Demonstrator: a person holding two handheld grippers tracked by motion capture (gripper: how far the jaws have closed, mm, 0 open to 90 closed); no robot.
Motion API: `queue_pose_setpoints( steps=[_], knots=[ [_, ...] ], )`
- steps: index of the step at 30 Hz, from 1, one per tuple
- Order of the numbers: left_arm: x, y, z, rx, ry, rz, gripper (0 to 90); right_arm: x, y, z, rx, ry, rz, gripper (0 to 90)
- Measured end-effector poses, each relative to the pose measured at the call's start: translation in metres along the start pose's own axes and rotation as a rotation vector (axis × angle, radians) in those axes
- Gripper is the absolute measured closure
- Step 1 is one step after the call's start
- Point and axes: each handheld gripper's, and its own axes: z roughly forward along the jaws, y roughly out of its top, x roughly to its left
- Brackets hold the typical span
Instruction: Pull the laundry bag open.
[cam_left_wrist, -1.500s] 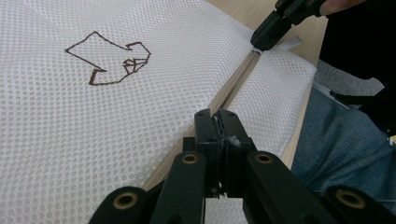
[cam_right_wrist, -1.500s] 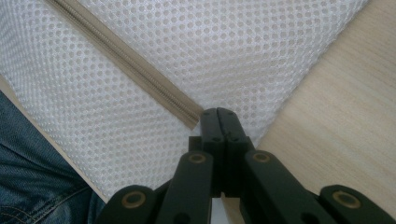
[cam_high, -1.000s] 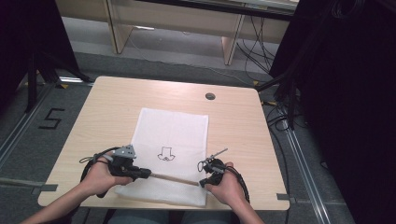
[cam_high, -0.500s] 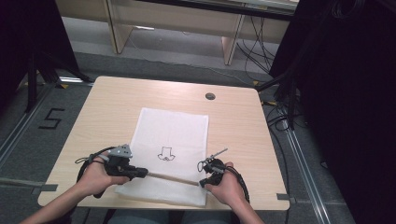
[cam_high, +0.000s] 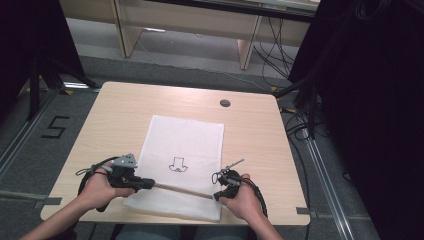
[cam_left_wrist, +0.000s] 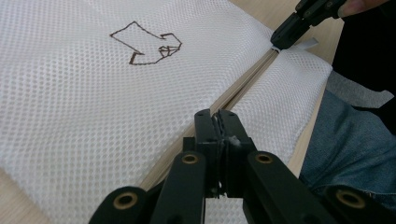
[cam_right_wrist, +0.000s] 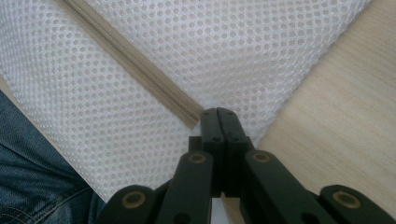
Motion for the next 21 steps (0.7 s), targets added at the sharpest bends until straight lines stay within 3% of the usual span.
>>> queue_pose_setpoints(
  steps=[13,19,21],
  knots=[
    [0.0031,-0.0032,-0.0056,-0.012,0.002,-0.015,87.8,-0.0004,-0.0001,-0.0001,0.000,0.003,0.001,90.0],
    [0.0043,-0.0036,-0.0074,-0.009,0.017,0.000,87.8,-0.0003,-0.0003,-0.0002,0.001,0.003,0.003,90.0],
    [0.0056,-0.0057,-0.0099,-0.017,0.015,-0.022,87.8,-0.0002,-0.0003,-0.0002,0.001,0.003,0.002,90.0]
  ],
)
